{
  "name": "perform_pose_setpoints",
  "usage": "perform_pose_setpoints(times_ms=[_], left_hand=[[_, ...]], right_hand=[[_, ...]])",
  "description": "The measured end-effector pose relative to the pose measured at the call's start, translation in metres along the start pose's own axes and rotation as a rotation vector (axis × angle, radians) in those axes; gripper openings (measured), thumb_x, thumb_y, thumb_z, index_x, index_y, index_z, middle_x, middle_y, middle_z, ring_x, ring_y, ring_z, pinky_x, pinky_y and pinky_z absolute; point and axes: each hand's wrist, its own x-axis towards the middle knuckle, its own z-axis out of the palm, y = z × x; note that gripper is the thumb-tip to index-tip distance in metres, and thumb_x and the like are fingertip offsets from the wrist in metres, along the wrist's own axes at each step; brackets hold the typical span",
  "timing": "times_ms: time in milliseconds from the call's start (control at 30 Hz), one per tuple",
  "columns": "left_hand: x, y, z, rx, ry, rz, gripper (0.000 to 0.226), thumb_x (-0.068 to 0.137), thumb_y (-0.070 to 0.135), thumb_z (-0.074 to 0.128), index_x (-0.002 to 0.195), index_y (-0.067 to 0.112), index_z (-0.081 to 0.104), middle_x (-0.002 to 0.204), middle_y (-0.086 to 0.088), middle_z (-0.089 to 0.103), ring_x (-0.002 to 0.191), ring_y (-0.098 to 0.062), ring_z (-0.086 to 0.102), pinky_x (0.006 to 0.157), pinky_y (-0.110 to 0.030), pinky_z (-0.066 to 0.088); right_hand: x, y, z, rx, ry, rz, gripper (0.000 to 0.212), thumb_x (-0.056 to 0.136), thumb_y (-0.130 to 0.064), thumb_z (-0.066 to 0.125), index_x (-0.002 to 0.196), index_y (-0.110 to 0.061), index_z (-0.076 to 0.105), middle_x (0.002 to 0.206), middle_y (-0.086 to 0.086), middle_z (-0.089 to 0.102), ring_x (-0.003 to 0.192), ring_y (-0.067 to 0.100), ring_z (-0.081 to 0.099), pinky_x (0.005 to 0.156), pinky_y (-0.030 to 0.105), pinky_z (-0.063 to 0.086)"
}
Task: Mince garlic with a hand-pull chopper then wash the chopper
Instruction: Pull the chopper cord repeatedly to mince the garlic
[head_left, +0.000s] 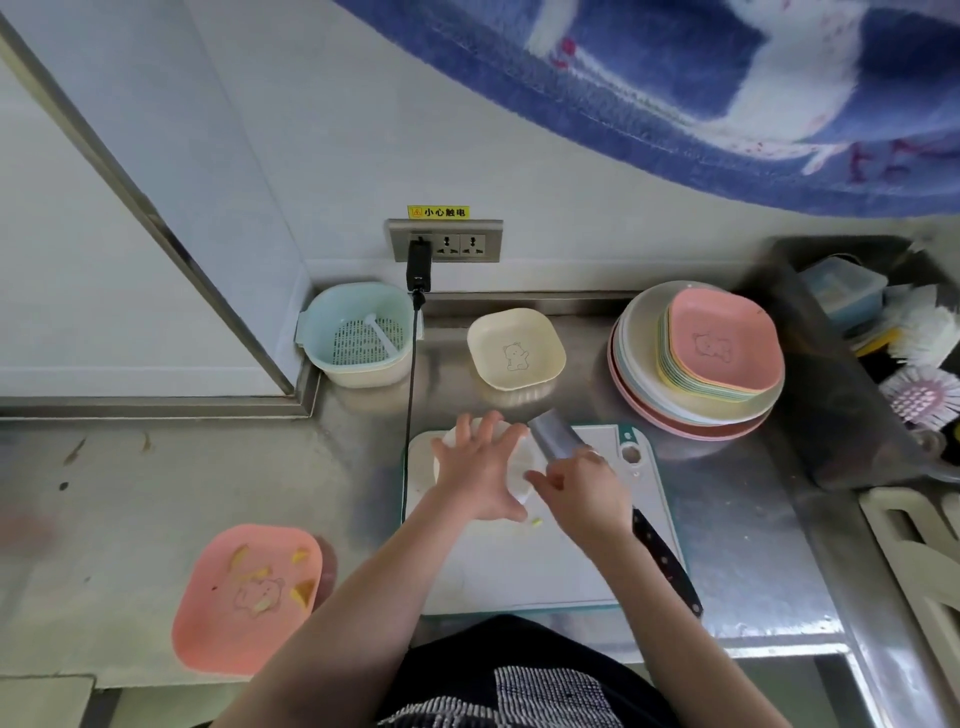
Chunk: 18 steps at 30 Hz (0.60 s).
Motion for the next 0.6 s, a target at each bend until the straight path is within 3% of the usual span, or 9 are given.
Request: perform_pose_setpoints(times_ms=[67, 133, 200, 267, 367, 467, 533, 600], left_hand=[[-0.001, -0.001, 0.000, -0.014, 0.001, 0.001, 0.100, 0.055, 0.050, 0.077, 0.138, 0.040, 0.022, 0.148, 0.006, 0.013, 0.135, -0.029, 0.010, 0.096, -0.053, 0.032], [-0.001, -0.001, 0.000, -0.021, 0.006, 0.008, 0.101, 0.053, 0.051, 0.077, 0.137, 0.040, 0.022, 0.146, 0.007, 0.015, 0.133, -0.029, 0.011, 0.095, -0.052, 0.032], [0.000, -0.001, 0.000, -0.021, 0.004, 0.001, 0.102, 0.052, 0.052, 0.077, 0.137, 0.040, 0.022, 0.144, 0.006, 0.016, 0.133, -0.030, 0.011, 0.095, -0.052, 0.032], [0.001, 0.000, 0.000, -0.006, 0.001, 0.000, 0.102, 0.053, 0.051, 0.077, 0.137, 0.040, 0.021, 0.144, 0.005, 0.016, 0.133, -0.030, 0.011, 0.094, -0.053, 0.031], [0.002, 0.001, 0.002, 0.011, 0.001, -0.004, 0.101, 0.053, 0.051, 0.077, 0.137, 0.039, 0.021, 0.145, 0.005, 0.015, 0.133, -0.031, 0.011, 0.094, -0.053, 0.032], [0.001, 0.001, 0.001, 0.021, 0.006, -0.008, 0.098, 0.055, 0.051, 0.075, 0.137, 0.039, 0.022, 0.145, 0.005, 0.014, 0.134, -0.032, 0.010, 0.093, -0.052, 0.033], [0.001, 0.000, 0.002, 0.009, 0.011, -0.011, 0.099, 0.055, 0.051, 0.076, 0.137, 0.040, 0.022, 0.145, 0.005, 0.015, 0.134, -0.031, 0.011, 0.094, -0.052, 0.033], [0.000, -0.001, 0.001, -0.008, 0.011, -0.006, 0.099, 0.053, 0.051, 0.076, 0.136, 0.041, 0.023, 0.145, 0.006, 0.015, 0.133, -0.031, 0.011, 0.095, -0.051, 0.033]], right_hand=[[0.005, 0.007, 0.002, -0.009, 0.036, 0.043, 0.042, 0.090, -0.051, 0.053, 0.061, -0.020, 0.055, 0.080, 0.001, 0.046, 0.071, 0.024, 0.052, 0.054, 0.025, 0.034], [0.009, 0.044, 0.002, 0.024, 0.068, 0.232, 0.042, 0.090, -0.051, 0.052, 0.068, -0.017, 0.063, 0.088, 0.006, 0.055, 0.076, 0.027, 0.058, 0.061, 0.026, 0.044], [0.004, 0.083, 0.003, 0.029, 0.098, 0.419, 0.042, 0.088, -0.055, 0.051, 0.072, -0.019, 0.066, 0.095, 0.009, 0.062, 0.082, 0.029, 0.061, 0.073, 0.032, 0.052], [0.000, 0.099, 0.003, 0.039, 0.116, 0.509, 0.044, 0.086, -0.058, 0.051, 0.067, -0.019, 0.063, 0.094, 0.010, 0.065, 0.079, 0.029, 0.062, 0.075, 0.038, 0.055], [0.001, 0.062, 0.000, 0.012, 0.072, 0.333, 0.045, 0.087, -0.056, 0.052, 0.070, -0.017, 0.066, 0.088, 0.008, 0.062, 0.076, 0.027, 0.059, 0.067, 0.029, 0.050], [0.001, 0.005, 0.002, 0.012, -0.058, 0.061, 0.051, 0.089, -0.054, 0.052, 0.053, -0.019, 0.048, 0.078, 0.004, 0.052, 0.065, 0.023, 0.052, 0.053, 0.026, 0.033], [0.005, 0.003, 0.001, -0.010, -0.029, 0.055, 0.051, 0.091, -0.052, 0.052, 0.053, -0.019, 0.045, 0.078, 0.003, 0.048, 0.067, 0.024, 0.052, 0.055, 0.026, 0.034], [0.009, 0.034, 0.002, 0.038, 0.018, 0.186, 0.047, 0.090, -0.053, 0.051, 0.061, -0.017, 0.057, 0.083, 0.005, 0.052, 0.074, 0.027, 0.056, 0.060, 0.026, 0.041]])
